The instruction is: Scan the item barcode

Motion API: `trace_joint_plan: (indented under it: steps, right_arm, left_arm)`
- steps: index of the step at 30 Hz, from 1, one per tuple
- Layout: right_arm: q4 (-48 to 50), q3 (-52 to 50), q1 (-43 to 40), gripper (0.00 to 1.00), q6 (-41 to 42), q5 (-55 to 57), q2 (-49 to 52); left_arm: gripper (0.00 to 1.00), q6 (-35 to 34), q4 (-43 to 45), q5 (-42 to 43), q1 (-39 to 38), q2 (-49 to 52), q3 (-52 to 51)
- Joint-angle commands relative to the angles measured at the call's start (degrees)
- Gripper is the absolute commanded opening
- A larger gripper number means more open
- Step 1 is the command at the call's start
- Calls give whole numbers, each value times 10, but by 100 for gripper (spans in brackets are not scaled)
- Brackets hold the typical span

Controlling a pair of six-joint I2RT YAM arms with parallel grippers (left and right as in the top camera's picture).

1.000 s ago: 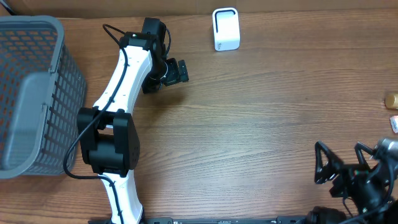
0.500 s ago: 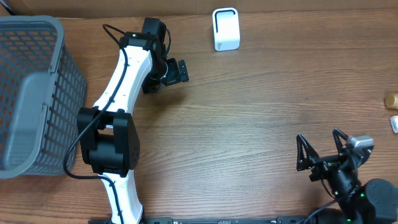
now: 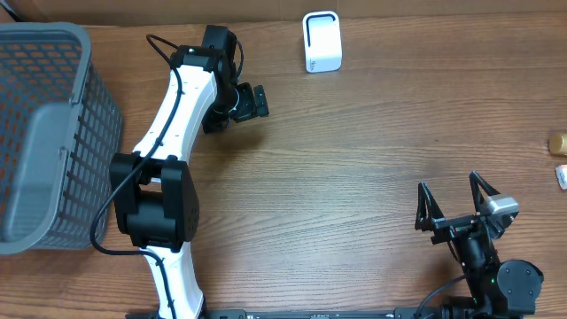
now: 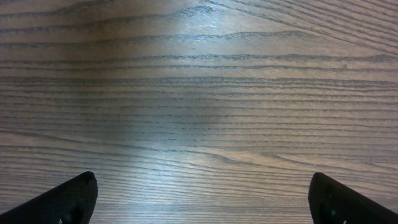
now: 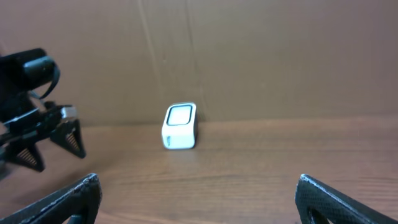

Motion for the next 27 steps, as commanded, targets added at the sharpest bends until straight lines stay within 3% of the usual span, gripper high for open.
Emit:
trace_joint_plan:
  steps: [1, 14, 27]
  right_arm:
    - [39, -35, 3, 100, 1, 39, -7]
    - [124, -102, 11, 100, 3, 117, -7]
    - [78, -101, 12, 100, 3, 145, -7]
  left_arm:
    - [100, -6, 0, -3, 2, 3, 4]
    - [100, -6, 0, -3, 2, 3, 4]
    - [100, -6, 0, -3, 2, 3, 4]
